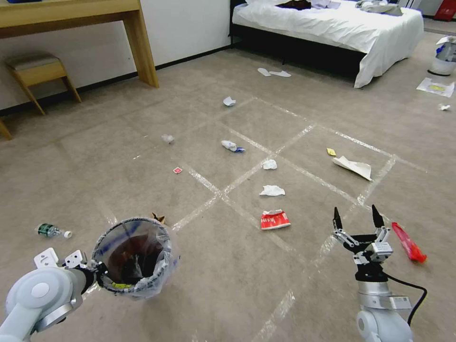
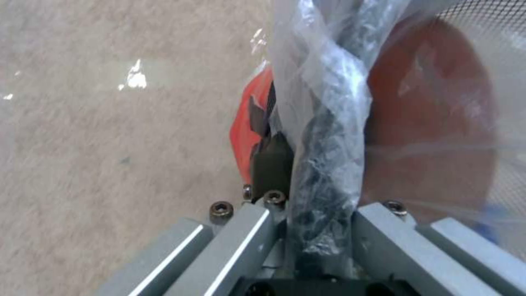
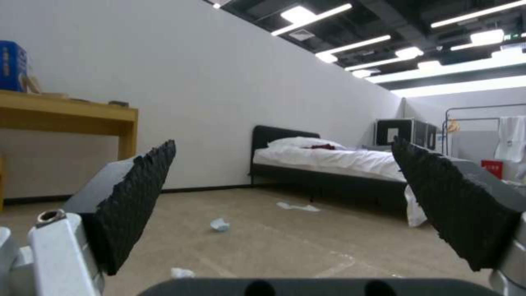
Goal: Pick up the trash bin and place the garbage on the floor into it.
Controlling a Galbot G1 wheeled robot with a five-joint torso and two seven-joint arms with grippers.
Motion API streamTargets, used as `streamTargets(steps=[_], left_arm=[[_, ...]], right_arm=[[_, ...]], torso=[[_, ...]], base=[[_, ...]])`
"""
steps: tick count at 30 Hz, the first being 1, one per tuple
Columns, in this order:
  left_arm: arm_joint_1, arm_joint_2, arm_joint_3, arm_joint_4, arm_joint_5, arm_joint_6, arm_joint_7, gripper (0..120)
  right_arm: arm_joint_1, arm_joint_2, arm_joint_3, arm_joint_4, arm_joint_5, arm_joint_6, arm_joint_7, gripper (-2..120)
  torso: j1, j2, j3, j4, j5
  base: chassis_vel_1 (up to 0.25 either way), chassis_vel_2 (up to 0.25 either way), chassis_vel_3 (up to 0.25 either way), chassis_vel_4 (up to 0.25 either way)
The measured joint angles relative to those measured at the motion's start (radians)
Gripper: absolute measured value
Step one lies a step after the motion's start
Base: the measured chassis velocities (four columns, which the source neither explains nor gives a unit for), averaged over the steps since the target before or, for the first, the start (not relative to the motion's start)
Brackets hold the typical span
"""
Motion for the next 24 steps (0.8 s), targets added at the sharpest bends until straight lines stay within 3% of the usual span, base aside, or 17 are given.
streamTargets(steps=[19, 23, 24], left_arm=[[0.004, -0.003, -0.003, 0.000, 0.010, -0.005, 0.003, 0], [0.009, -0.002, -0.005, -0.004, 0.010, -0.005, 0.009, 0], [0.011, 0.000, -0.005, -0.006, 0.010, -0.005, 0.014, 0]], right_arm=[[0.021, -0.013, -0.011, -0.037, -0.016, 0.007, 0.012, 100], [0.038, -0.067, 0.001, -0.061, -0.057, -0.008, 0.022, 100], [0.057, -0.128, -0.002, -0.086, -0.056, -0.019, 0.005, 100]], torso=[[0.000, 0.000, 0.000, 0.0000, 0.0003], [0.000, 0.000, 0.000, -0.0003, 0.0001], [0.000, 0.000, 0.000, -0.0004, 0.0005]], base=[[-0.164, 0.167, 0.169, -0.167], [-0.040, 0.066, 0.051, -0.037], [0.000, 0.000, 0.000, 0.000]])
